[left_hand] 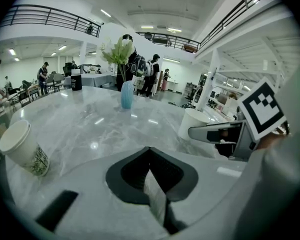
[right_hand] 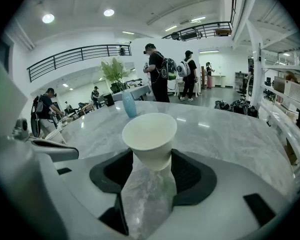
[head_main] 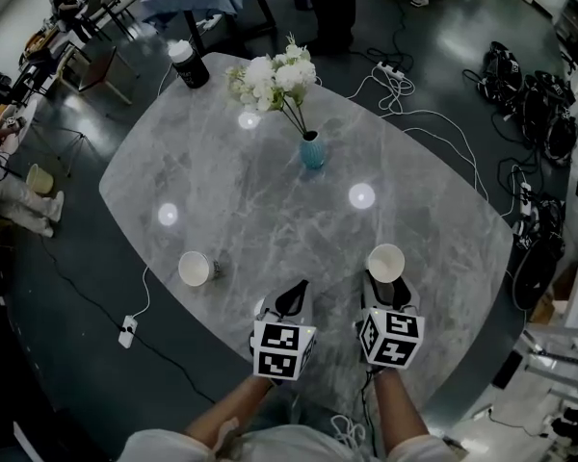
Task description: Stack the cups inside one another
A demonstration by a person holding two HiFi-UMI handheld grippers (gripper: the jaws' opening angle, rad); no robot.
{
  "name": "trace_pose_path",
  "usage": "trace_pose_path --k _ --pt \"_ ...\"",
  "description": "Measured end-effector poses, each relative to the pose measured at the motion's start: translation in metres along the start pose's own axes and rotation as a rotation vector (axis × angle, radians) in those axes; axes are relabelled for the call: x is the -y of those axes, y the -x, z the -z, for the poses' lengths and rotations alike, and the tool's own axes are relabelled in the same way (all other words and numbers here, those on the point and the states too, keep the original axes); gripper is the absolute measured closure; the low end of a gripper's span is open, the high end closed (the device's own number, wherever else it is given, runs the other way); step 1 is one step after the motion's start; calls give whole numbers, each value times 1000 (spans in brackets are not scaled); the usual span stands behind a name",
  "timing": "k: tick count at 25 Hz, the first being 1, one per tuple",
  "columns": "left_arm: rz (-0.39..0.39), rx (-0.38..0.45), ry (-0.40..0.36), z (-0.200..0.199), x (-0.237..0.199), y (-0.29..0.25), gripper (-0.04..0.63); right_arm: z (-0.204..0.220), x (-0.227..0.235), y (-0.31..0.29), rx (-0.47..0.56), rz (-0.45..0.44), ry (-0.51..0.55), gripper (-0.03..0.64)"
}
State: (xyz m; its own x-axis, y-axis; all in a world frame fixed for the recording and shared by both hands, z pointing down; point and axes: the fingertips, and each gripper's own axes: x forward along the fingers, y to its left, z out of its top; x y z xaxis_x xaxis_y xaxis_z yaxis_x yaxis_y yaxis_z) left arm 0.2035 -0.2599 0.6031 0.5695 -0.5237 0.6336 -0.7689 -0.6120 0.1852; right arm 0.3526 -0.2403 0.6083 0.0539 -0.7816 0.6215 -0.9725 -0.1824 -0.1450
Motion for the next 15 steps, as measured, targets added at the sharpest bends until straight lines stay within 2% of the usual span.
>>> trace_pose_path --k 15 --pt "-62 77 58 8 -34 65 600 -9 -63 38 25 -49 75 400"
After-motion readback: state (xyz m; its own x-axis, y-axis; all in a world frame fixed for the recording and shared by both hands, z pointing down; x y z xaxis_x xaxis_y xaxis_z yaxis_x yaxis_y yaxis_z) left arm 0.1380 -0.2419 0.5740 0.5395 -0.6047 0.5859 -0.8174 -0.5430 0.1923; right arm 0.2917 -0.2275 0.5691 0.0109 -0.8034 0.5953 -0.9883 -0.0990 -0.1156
